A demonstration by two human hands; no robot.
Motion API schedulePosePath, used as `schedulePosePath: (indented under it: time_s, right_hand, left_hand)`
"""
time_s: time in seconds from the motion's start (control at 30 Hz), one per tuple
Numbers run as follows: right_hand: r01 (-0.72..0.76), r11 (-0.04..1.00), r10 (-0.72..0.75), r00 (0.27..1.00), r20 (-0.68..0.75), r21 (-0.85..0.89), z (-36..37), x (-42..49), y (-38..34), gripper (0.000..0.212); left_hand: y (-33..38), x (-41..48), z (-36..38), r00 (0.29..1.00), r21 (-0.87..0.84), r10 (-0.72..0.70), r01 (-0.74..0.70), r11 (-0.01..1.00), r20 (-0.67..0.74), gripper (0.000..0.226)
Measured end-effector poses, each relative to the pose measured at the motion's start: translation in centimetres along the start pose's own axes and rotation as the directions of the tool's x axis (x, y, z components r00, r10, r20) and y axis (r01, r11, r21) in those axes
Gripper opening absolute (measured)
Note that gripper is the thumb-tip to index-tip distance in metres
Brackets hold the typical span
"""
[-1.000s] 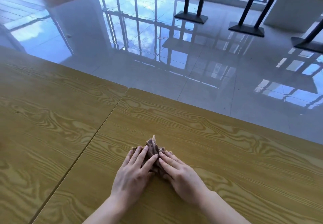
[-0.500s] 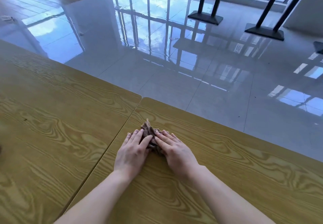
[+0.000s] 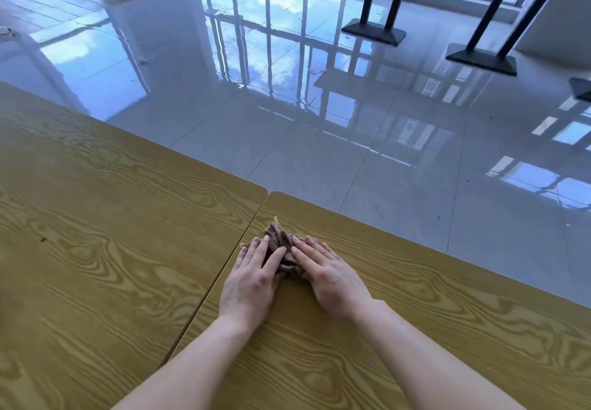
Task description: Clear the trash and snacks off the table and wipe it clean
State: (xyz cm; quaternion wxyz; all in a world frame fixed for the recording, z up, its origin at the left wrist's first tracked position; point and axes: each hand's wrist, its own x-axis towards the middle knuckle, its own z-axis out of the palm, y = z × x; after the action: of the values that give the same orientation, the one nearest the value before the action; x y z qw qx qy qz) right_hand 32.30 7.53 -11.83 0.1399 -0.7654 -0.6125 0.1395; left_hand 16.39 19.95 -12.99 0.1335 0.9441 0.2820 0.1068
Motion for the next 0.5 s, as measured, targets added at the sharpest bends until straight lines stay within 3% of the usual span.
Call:
schedulePosePath:
  time_s: [0.1, 0.23, 0.4, 0.5]
  right_hand:
    - [-0.019, 1.000, 0.019, 0.998, 0.068, -0.011, -0.7, 0.2, -0.2, 0.055]
    - [-0.132, 0.991, 0.128, 0.984, 0.121, 0.030, -2.1, -0.1, -1.5, 0.053]
    - [-0.242, 0.946, 0.245, 0.969, 0.010, 0.216, -5.0, -4.0, -3.7, 0.061]
    - [-0.270, 0.941, 0.281, 0.959, -0.027, 0.204, -7.8, -7.9, -3.7, 0.061]
  left_hand:
    - [0.6, 0.2, -0.8, 0.996, 0.028, -0.011, 0.009, 1.000, 0.089, 0.047]
    - [2.5, 1.1, -3.1, 0.962, 0.092, -0.127, 0.107, 0.990, 0.244, 0.054]
    - [5.6, -0.3, -5.5, 0.973, 0.141, -0.113, 0.085, 0.986, 0.201, 0.060]
    - [9.0, -1.2, -6.8, 0.984, 0.114, -0.067, 0.049, 0.992, 0.165, 0.061]
